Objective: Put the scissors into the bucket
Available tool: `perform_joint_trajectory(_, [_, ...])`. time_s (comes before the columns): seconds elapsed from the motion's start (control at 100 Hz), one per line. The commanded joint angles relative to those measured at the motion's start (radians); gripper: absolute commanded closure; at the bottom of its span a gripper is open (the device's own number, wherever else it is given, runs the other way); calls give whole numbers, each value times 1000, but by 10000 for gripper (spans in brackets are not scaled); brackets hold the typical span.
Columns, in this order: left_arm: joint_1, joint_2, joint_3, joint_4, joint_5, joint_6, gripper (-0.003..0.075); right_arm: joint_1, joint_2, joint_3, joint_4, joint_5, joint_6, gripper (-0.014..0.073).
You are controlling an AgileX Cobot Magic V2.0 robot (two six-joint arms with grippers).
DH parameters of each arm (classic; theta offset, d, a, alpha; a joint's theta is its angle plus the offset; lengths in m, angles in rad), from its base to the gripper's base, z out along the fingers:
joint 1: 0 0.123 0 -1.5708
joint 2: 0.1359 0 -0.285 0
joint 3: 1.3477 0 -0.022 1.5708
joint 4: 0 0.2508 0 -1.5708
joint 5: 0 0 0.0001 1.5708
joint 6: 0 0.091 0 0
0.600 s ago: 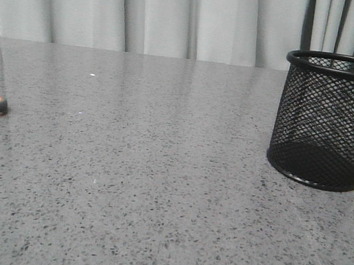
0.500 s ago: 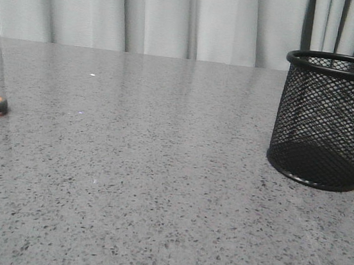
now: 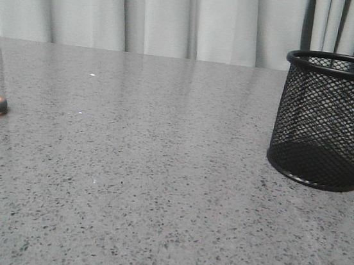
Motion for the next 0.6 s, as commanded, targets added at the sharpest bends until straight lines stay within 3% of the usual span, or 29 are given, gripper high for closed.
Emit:
perform_joint_trajectory(0.0, [-10,-26,46,-9,-45,-7,740,-5,-19,11,-10,-31,-4,645])
perform_joint_trajectory(0.16, [-10,-26,46,-9,-45,-7,740,-5,-19,11,-101,-72,-4,645])
perform_joint_trajectory(0.4, [-10,-26,46,-9,-45,-7,740,-5,-19,11,-113,-578,-4,645])
perform_joint_trajectory(0.59, [-10,-26,46,-6,-50,-5,740,-5,-19,11,-102,-708,-4,645])
